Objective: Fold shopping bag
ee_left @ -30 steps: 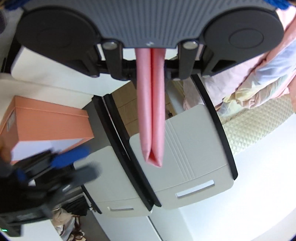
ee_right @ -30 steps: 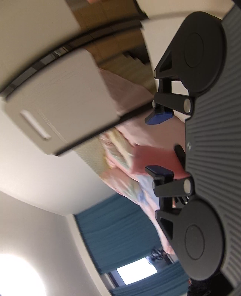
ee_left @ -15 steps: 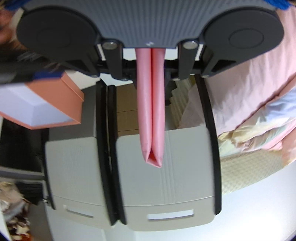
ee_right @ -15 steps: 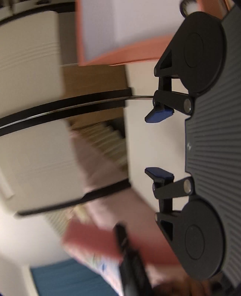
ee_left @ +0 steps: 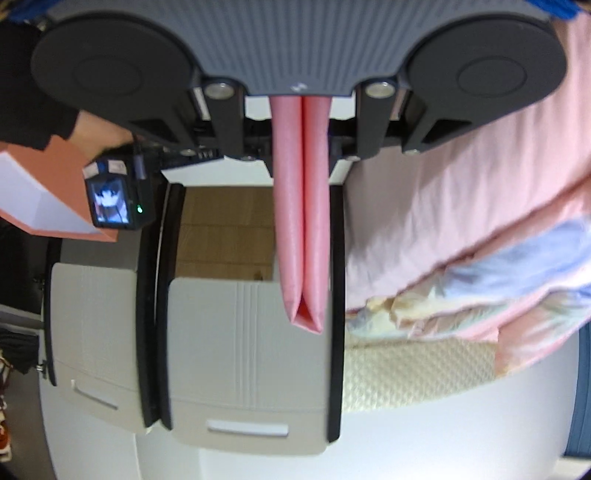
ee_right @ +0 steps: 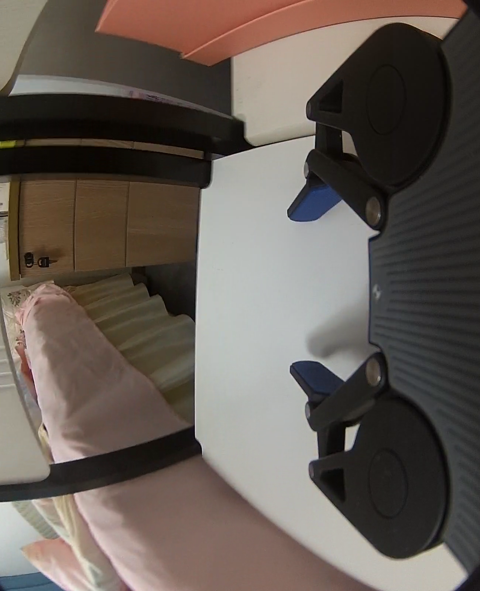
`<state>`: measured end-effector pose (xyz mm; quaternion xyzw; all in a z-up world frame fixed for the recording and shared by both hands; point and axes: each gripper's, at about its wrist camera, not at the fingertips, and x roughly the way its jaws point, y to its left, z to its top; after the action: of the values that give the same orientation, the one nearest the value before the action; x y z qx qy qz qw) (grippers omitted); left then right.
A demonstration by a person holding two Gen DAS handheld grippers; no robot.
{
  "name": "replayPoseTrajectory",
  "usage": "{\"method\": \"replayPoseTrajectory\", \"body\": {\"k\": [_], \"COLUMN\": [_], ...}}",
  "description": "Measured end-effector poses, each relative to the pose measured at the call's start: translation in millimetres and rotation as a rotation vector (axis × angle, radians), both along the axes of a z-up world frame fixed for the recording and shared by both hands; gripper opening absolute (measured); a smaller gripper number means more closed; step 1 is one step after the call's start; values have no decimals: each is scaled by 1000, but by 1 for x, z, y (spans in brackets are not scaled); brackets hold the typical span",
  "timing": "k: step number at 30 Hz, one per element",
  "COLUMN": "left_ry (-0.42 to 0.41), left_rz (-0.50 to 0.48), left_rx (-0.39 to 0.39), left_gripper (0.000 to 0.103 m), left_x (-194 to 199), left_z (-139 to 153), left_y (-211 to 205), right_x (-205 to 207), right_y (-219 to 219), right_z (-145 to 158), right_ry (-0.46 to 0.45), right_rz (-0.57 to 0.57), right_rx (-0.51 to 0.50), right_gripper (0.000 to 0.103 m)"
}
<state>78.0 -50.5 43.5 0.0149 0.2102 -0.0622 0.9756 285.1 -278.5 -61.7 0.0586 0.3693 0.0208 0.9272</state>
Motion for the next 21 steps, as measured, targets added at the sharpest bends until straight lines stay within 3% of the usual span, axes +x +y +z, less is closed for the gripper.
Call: {"method": "replayPoseTrajectory", "body": {"k": [5, 7, 21], "left_ry": [37, 49, 68], "left_rz": [-15, -10, 28], "left_rx": [-29, -52, -51], "left_gripper": [27, 26, 24], "left_x": [1, 2, -4], "left_z": [-4, -5, -14], "left_y": [10, 15, 12], "right_x": [18, 22, 24], "right_y": [4, 4, 5], "right_z": [-9, -12, -15], "right_ry": [-11, -17, -20], "right_rz": [-12, -28, -21], "right_rx": [-74, -79, -79], "right_gripper": [87, 103, 103]}}
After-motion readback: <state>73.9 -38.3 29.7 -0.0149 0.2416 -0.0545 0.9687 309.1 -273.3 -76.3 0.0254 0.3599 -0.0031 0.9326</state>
